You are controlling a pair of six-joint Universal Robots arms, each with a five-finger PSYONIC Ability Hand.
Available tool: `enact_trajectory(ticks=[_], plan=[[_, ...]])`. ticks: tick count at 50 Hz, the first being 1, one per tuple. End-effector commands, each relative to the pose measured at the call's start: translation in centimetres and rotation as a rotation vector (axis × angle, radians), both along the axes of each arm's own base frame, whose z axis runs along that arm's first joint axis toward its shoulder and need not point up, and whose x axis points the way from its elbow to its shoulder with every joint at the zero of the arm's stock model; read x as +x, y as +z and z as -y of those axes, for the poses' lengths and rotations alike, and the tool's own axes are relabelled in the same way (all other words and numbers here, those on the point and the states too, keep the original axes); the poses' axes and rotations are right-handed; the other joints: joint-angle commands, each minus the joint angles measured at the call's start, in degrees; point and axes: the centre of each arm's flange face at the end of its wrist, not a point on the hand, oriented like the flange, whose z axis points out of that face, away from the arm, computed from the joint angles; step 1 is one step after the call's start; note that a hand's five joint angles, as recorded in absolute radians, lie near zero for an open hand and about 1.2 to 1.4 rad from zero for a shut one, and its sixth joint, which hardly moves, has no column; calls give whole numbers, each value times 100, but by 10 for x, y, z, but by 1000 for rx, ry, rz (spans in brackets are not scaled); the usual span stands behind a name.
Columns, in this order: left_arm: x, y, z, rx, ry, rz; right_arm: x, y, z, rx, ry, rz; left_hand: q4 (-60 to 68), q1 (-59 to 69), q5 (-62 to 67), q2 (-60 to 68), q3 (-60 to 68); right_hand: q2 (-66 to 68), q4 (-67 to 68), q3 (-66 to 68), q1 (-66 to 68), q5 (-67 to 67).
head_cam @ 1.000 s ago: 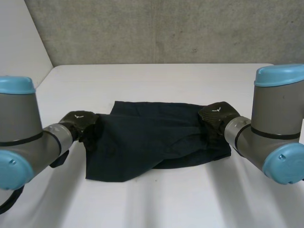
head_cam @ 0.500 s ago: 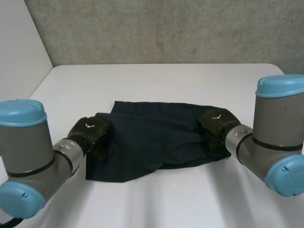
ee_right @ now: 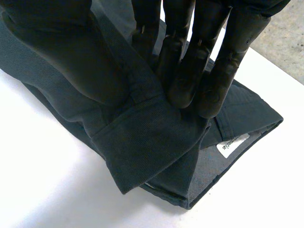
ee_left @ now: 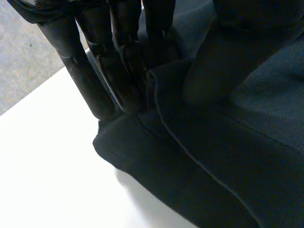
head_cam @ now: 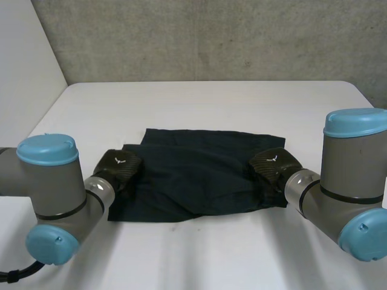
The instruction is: Fold the shorts.
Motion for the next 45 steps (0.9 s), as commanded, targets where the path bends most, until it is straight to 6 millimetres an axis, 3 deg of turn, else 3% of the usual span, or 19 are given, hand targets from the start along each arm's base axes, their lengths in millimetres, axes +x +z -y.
enact_trajectory(ticks=[1, 3, 4, 5, 9, 10, 11, 14, 15, 17, 22, 27, 31, 33, 37, 39, 45], plan=[[-5, 12, -6, -20, -15, -19, -1, 5, 0, -10, -2, 0, 1234, 1572, 1493, 1252, 1315, 1286, 1172, 1074, 2387, 1356], [-5, 27, -11, -46, -21, -30, -2, 20, -2, -52, 3, 5, 1234, 1572, 1493, 1252, 1315, 1286, 1172, 1074, 2387, 1356], [-3, 49, -19, -75, -26, -47, -2, 28, -2, -69, 4, 10, 1234, 1572, 1493, 1252, 1315, 1286, 1172, 1074, 2387, 1356], [-1, 59, -24, -86, -28, -52, -3, 35, -4, -85, 5, 12, 1234, 1572, 1493, 1252, 1315, 1286, 1172, 1074, 2387, 1356], [8, 107, -44, -133, -32, -75, -8, 80, -14, -192, 30, -1, 1234, 1572, 1493, 1252, 1315, 1286, 1172, 1074, 2387, 1356], [10, 116, -48, -144, -32, -80, -10, 101, -19, -252, 41, -6, 1234, 1572, 1493, 1252, 1315, 1286, 1172, 1074, 2387, 1356], [16, 138, -56, -185, -28, -96, -11, 111, -21, -282, 43, -7, 1234, 1572, 1493, 1252, 1315, 1286, 1172, 1074, 2387, 1356], [22, 168, -69, -248, -30, -125, -16, 148, -30, -384, 47, -14, 1234, 1572, 1493, 1252, 1315, 1286, 1172, 1074, 2387, 1356], [26, 187, -76, -292, -28, -143, -18, 155, -32, -402, 44, -12, 1234, 1572, 1493, 1252, 1315, 1286, 1172, 1074, 2387, 1356], [29, 199, -82, -321, -26, -157, -22, 178, -39, -453, 28, 0, 1234, 1572, 1493, 1252, 1315, 1286, 1172, 1074, 2387, 1356], [39, 225, -89, -363, 3, -195, -31, 206, -50, -519, -2, 16, 1234, 1572, 1493, 1252, 1315, 1286, 1172, 1074, 2387, 1356], [50, 218, -78, -306, 56, -223, -31, 202, -50, -500, -7, 2, 1234, 1572, 1493, 1252, 1315, 1286, 1172, 1074, 2387, 1356], [51, 193, -69, -197, 50, -245, -27, 185, -51, -446, 14, -19, 1234, 1572, 1493, 1252, 1315, 1286, 1172, 1074, 2387, 1356], [47, 164, -58, -82, 35, -235, -21, 160, -41, -374, 25, -50, 1234, 1572, 1493, 1252, 1315, 1286, 1172, 1074, 2387, 1356], [40, 129, -39, 45, 44, -202, -11, 115, -22, -242, 37, -104, 1234, 1572, 1493, 1252, 1315, 1286, 1172, 1074, 2387, 1356], [38, 120, -29, 65, 51, -194, -6, 97, -12, -202, 39, -121, 1234, 1572, 1493, 1252, 1315, 1286, 1172, 1074, 2387, 1356], [22, 103, 27, 17, 103, -170, 8, 70, 19, -231, 6, -136, 1234, 1572, 1493, 1252, 1315, 1286, 1172, 1074, 2387, 1356]])
